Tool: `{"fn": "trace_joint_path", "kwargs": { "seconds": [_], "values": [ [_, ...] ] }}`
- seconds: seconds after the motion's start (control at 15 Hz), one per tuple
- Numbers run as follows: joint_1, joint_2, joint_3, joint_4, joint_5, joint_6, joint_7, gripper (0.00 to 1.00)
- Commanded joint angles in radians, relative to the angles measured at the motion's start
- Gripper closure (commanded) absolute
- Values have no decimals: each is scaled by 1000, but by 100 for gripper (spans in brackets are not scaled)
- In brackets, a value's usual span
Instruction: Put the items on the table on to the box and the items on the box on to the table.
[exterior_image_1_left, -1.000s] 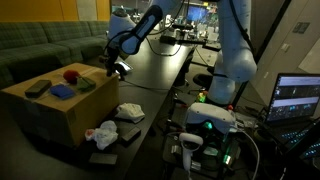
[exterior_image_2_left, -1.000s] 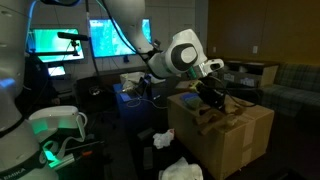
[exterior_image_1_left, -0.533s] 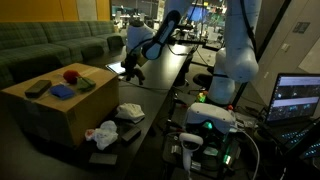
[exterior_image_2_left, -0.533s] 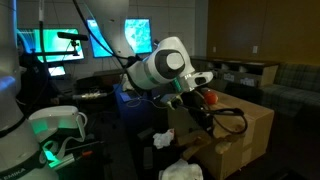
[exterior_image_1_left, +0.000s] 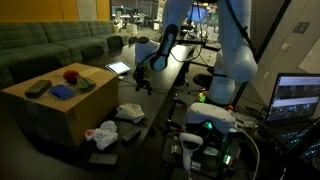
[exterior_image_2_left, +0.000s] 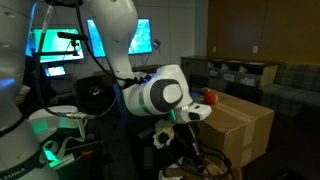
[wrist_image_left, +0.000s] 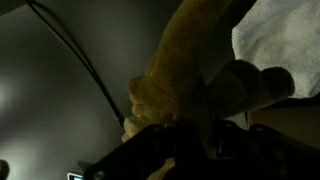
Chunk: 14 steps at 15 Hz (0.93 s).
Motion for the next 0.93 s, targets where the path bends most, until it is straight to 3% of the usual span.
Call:
{"fn": "trace_joint_path", "kwargs": {
  "seconds": [0.0,0.4,0.47,0.8,0.87],
  "values": [
    [-88,146,53,49,66,113,-3,85],
    [-215,334,159,156,116,172,-4,85],
    [-181,363,145,163,262,184,-115,85],
    [-161,460,175,244,559,163,-298,85],
    [-161,466,182,253,596,162,-324,72]
  ]
}}
